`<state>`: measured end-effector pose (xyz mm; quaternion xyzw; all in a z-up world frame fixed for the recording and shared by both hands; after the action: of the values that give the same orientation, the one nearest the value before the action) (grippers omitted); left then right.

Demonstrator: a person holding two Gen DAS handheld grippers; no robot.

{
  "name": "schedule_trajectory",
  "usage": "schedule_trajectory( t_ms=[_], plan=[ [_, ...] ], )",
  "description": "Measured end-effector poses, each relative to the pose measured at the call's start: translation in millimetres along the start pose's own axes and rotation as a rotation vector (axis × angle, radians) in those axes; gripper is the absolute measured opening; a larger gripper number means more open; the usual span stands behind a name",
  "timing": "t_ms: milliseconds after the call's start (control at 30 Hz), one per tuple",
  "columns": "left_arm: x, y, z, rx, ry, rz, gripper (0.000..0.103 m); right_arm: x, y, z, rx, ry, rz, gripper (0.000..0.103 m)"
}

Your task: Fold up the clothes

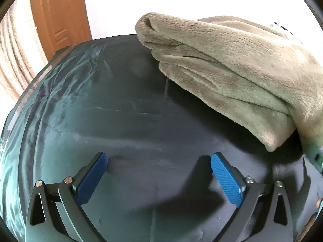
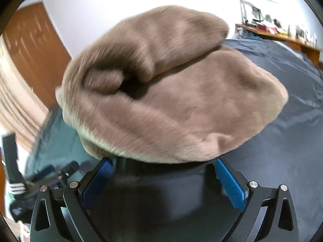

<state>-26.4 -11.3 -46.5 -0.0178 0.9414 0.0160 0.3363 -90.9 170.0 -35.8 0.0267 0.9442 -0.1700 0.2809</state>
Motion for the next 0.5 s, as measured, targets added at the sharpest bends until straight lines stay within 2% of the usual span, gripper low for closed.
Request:
schedule_trajectory(
  t_ms=[300,433,500],
  plan=[
    [-9.8,-14.4,-10.5,0.017,0.072,-0.096,0.103,-17.1,14.4,-23.7,-0.031,0.153,0.073,0.103],
    [-12.6,-28.4,-16.5,-0.017,0.097,-0.125,0.103,-23.7,17.2,-31.7,-0.056,0.221,0.12,0.103],
    [-6.8,-39.3,-21.6,-0.04,0.099,-0.134,0.103,-34.3,21.7,-39.6,-0.062,0.293,0.16,0.103]
  ],
)
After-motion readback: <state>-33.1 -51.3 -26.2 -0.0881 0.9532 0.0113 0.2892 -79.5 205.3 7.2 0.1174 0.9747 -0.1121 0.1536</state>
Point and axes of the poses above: each gripper's, at about its wrist camera, not at the fingertips, and x roughly the way its jaws point, y to its right, z to its underside, the point moved 6 cm from there along x, roughly the way its jaws point, and after that the axes turned 15 degrees about y, right-handed, at the moved point
